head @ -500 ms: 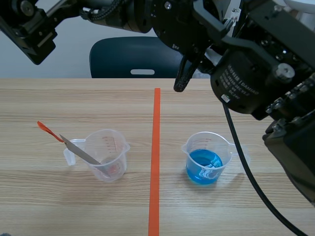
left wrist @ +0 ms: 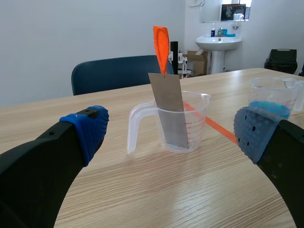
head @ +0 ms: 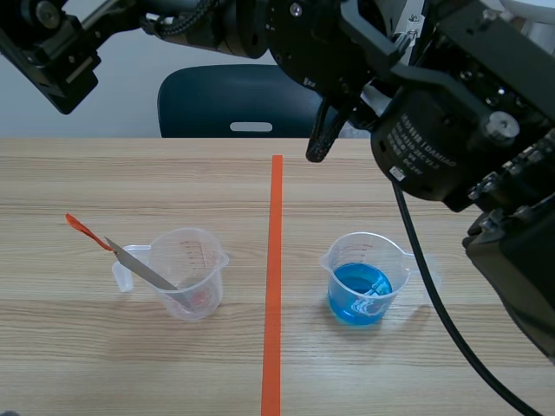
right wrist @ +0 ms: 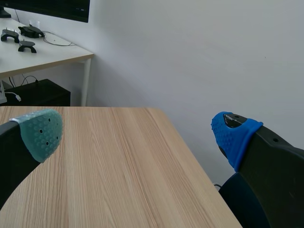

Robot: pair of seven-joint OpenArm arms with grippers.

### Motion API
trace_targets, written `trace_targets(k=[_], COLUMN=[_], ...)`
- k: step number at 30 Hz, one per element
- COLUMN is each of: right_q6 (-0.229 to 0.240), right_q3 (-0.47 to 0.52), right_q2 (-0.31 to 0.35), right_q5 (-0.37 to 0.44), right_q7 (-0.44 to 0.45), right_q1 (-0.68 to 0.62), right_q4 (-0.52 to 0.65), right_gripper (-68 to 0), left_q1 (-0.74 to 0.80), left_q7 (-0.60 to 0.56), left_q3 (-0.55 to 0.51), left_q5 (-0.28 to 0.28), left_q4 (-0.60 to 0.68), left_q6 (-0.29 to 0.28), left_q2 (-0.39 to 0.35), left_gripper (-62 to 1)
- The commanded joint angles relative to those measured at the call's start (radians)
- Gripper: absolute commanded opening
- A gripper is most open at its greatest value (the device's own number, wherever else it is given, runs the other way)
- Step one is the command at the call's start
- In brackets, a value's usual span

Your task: Do the redox reaction experiment. return to the home posture

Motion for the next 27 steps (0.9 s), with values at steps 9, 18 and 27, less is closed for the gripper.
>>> trace_targets(k=[9, 18, 27], right_q6=[-0.010, -0.051, -0.053], right_q3=[0.007, 0.075, 0.264], right_q2=[0.058, 0.272, 0.449], right_q5=[0.011, 0.085, 0.086], right_q7=[0.011, 0.076, 0.104], right_q1=[0.016, -0.057, -0.277], right_q4=[0.029, 0.132, 0.197], right_gripper=[0.4, 0.4, 0.4], left_q1=[0.008, 0.027, 0.170], left_q7=[-0.046, -0.046, -0.046], left_q3=[-0.005, -0.005, -0.005], left_q5=[-0.006, -0.019, -0.290], left_q4=[0.015, 0.015, 0.156], left_q6=[0.003, 0.029, 0.028], left_q2=[-0.001, -0.030, -0.206], left_gripper=[-5.4, -5.4, -5.4])
